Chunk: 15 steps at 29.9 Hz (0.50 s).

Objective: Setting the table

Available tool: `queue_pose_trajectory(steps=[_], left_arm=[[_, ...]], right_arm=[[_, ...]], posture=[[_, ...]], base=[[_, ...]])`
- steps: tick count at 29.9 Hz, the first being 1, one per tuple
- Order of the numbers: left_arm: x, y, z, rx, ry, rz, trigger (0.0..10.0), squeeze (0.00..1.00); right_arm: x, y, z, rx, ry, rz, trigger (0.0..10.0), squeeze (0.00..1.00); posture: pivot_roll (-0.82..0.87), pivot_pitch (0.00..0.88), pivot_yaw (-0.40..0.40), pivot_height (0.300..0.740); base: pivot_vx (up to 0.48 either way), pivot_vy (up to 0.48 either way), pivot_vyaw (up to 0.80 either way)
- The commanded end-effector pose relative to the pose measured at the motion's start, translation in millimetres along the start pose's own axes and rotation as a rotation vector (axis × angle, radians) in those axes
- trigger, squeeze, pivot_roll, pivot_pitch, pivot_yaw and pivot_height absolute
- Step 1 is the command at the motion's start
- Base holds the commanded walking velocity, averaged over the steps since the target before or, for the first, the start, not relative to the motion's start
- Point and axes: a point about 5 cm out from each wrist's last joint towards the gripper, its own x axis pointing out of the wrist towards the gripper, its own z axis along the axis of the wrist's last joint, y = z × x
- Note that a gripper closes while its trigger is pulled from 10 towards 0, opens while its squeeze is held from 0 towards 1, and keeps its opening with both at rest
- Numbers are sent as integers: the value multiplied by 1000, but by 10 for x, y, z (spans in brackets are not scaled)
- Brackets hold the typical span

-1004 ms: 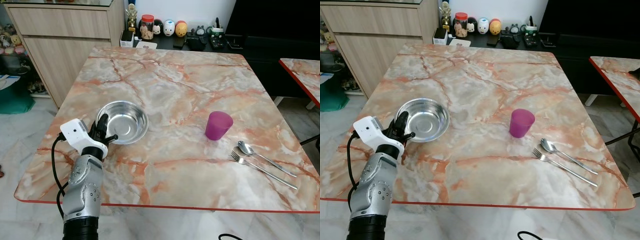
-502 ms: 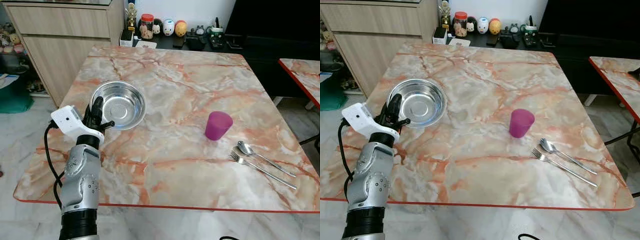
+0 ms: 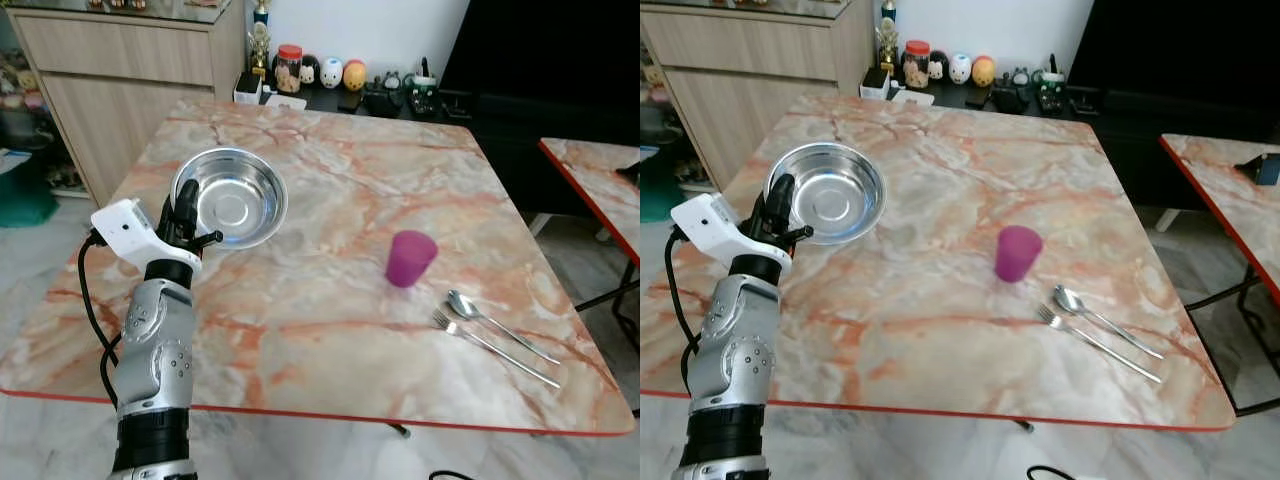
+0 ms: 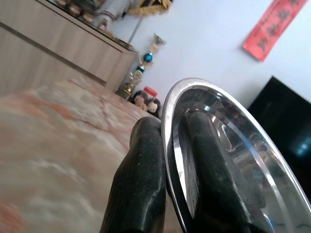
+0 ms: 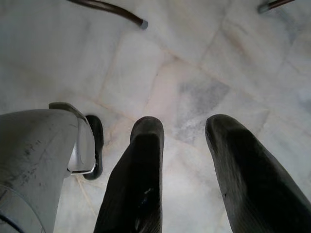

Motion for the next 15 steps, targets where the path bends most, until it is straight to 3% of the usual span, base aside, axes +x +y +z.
queue_pose_trajectory(steps=[1,15], left_arm=[[34,-114,18,-15,-15,-46,10000,0],[65,-117,86,-14,-44,-35,10000,0]], right_arm=[[-4,-40,-23,-11,9,-6,10000,0],[7,9,24,6,0,4,10000,0]], posture=[[45,0,-103,740],[51,0,-107,740]], base=[[0,-352,0],[0,-350,-42]])
